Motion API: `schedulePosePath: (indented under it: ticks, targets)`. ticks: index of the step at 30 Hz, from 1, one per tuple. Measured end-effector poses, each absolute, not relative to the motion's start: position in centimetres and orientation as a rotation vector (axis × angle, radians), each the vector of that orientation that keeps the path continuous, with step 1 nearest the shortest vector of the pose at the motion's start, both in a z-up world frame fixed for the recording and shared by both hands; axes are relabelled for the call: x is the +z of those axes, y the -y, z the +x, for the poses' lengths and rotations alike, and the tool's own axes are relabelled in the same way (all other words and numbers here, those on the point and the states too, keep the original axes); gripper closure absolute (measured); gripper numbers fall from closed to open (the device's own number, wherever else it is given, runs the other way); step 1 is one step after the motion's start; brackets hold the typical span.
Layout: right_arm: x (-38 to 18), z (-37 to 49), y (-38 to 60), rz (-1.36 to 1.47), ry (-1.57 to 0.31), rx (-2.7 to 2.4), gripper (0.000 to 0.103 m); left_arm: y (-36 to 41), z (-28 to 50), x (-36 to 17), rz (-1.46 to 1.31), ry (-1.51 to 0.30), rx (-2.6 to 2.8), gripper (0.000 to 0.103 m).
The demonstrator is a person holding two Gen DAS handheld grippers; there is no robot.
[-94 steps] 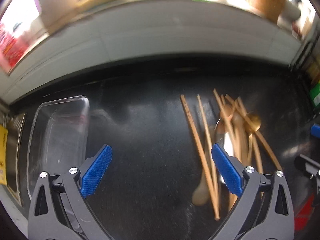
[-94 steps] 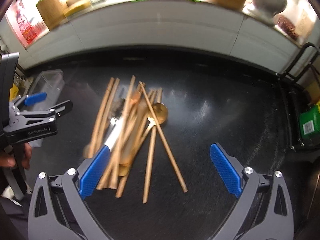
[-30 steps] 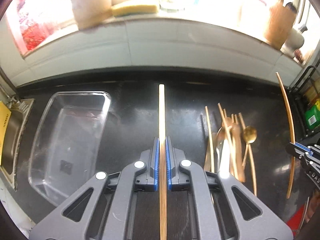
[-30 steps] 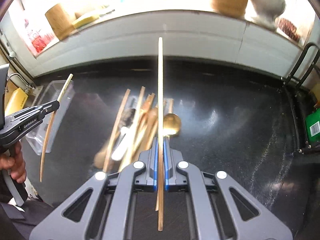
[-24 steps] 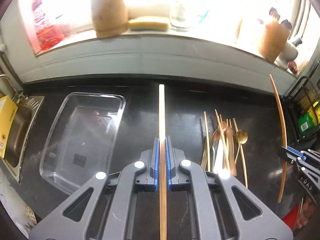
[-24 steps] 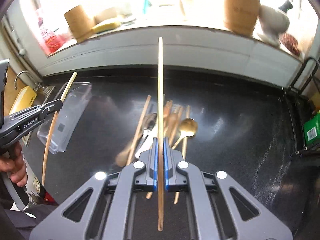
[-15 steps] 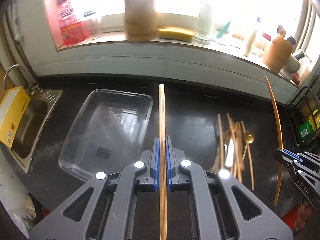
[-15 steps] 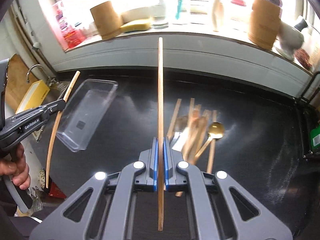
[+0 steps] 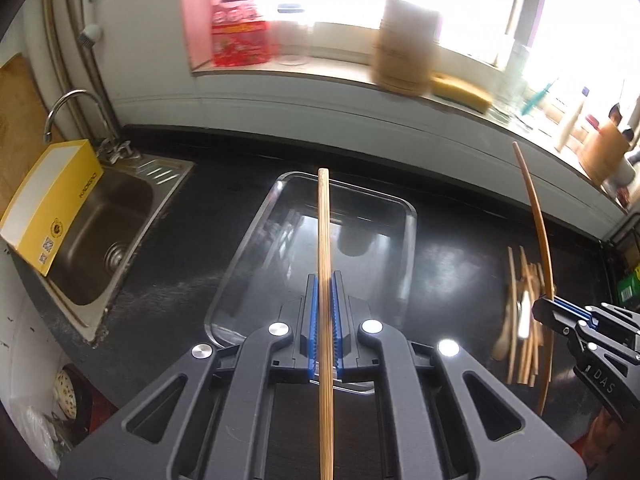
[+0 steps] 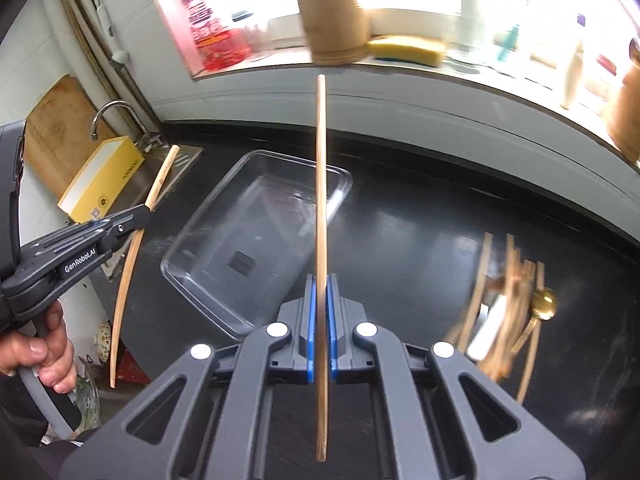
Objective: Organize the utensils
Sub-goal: 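Carry both held chopsticks over the clear plastic tray with both tools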
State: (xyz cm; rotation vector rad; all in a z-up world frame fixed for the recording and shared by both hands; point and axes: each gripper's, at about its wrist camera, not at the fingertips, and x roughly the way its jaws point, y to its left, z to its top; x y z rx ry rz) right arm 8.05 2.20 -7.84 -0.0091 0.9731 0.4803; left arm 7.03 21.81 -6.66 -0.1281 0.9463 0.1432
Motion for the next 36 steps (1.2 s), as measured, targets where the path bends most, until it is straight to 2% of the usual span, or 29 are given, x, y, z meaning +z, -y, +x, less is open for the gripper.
schedulePosePath:
  ticks: [9, 27, 36]
  targets:
    - [-9.3, 11.1, -8.5, 0.03, -1.031, 0.514, 0.097, -26.6, 9.4, -7.8, -0.144, -0.963, 0.132, 0.097]
    - [-18.1, 19.4, -13.6, 0.11, -1.287, 0.54, 0.097, -28.7, 17.9, -18.1, -0.244, -1.129, 0.066, 0.097]
    - [-21.0, 20.5, -14.9, 0.088, -1.356, 0.56, 0.097, -28.9, 19.5, -20.3, -0.246, -1.168, 0.062, 0.097]
